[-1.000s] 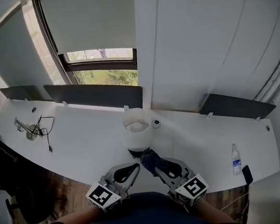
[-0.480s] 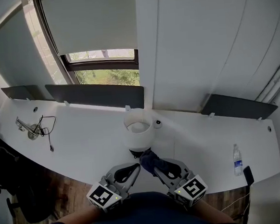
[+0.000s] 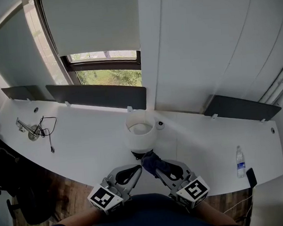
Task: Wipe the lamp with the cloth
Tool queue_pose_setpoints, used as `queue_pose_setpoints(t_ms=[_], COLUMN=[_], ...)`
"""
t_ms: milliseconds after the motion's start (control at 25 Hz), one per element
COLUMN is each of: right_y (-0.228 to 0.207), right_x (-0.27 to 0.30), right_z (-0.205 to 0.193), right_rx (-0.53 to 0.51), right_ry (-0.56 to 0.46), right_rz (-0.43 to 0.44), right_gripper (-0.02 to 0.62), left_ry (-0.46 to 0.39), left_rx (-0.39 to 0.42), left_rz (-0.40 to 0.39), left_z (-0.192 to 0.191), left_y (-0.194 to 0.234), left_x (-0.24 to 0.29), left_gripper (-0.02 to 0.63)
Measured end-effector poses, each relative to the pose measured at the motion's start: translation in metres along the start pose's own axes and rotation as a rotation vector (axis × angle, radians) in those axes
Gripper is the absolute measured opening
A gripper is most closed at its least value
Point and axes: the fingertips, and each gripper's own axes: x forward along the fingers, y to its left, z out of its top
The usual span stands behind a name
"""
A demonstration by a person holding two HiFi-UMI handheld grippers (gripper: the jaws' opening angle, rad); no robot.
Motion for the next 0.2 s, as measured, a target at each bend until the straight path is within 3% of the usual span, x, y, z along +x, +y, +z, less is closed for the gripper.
queue_pose_setpoints(t_ms=[200], right_y=[-0.0016], right_x=[0.0023], right_z=[-0.0020], right_rx=[0.001], right_ry=[0.000], right_rz=[0.000], right_gripper=[0.107], left_ry=[0.000], left_rx=[0.012], left_rz=[-0.001], left_z=[-0.0032], left_y=[0.0028], left_x=[-0.0007], left_gripper=[0.006])
